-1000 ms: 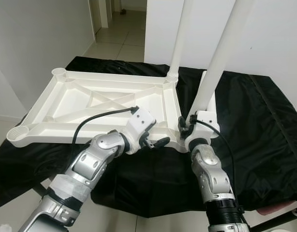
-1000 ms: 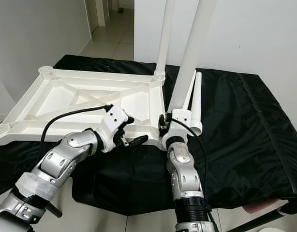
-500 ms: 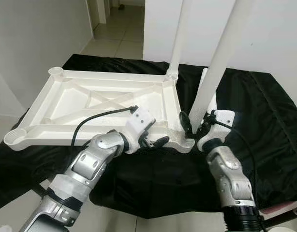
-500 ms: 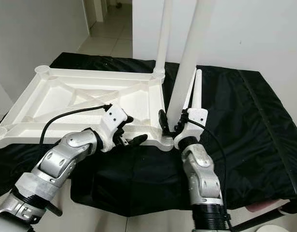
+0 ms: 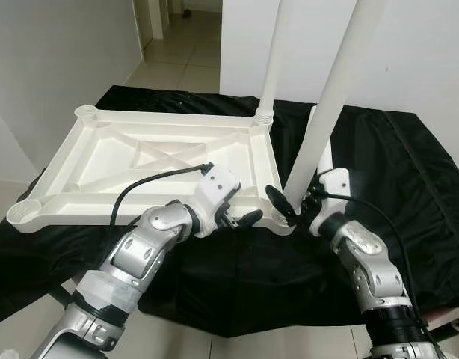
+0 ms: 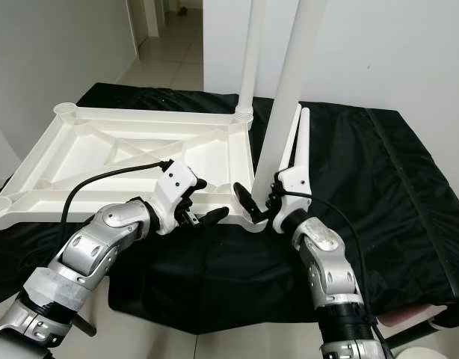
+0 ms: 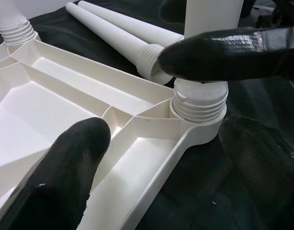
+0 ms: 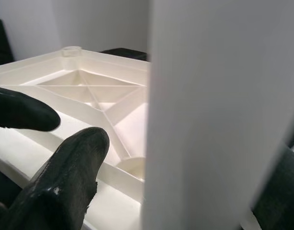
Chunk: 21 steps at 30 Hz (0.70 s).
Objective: Building children table
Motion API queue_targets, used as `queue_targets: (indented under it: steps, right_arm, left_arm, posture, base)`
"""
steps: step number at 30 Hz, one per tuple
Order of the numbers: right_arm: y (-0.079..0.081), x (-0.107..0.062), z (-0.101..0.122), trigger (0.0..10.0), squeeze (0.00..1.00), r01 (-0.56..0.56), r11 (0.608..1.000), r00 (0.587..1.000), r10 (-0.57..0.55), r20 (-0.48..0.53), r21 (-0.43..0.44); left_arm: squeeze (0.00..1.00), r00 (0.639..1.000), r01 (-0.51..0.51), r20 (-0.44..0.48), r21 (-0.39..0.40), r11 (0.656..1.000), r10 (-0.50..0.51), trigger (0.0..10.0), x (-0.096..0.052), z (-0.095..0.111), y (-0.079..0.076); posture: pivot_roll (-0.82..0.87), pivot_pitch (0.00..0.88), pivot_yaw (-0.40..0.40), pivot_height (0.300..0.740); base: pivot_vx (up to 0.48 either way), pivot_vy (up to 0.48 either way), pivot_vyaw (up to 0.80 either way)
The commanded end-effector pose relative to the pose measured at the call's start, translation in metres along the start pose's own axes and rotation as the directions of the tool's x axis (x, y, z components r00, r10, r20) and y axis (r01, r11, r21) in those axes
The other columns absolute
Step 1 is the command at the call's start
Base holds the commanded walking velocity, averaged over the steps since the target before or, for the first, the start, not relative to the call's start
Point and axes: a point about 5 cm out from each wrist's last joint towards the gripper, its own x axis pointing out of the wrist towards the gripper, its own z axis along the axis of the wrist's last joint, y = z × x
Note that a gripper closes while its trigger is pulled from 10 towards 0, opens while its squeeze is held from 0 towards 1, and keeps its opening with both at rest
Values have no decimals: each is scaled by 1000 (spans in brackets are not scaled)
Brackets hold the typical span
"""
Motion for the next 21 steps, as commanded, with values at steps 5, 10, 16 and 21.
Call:
queue_targets:
  steps: [5,10,16,21]
  right_arm:
    - [-5,4,-7,10000,0,-20,1000,1000,20,-23,-13]
    - [-5,7,-16,10000,0,-34,999,999,34,-33,-22]
    - [-1,8,-26,10000,0,-50,999,998,48,-50,-23]
    - [-4,6,-33,0,0,-39,999,996,37,-86,-24]
  left_arm:
    - [0,1000,-18,-7,-2,1000,18,10000,-2,-4,-1]
    - [0,1000,-20,9,12,1000,20,10000,-1,-4,-5]
    - [0,1000,10,19,21,1000,-10,10000,-4,-6,-9]
    - [0,1000,10,11,27,1000,-11,10000,-3,-8,-9]
  posture:
    - [39,0,0,740]
    - [47,0,6,740]
    - [44,0,10,740]
    - [40,0,8,740]
  base:
    - [0,0,0]
    - [0,0,0]
    - [0,0,0]
    - [0,0,0]
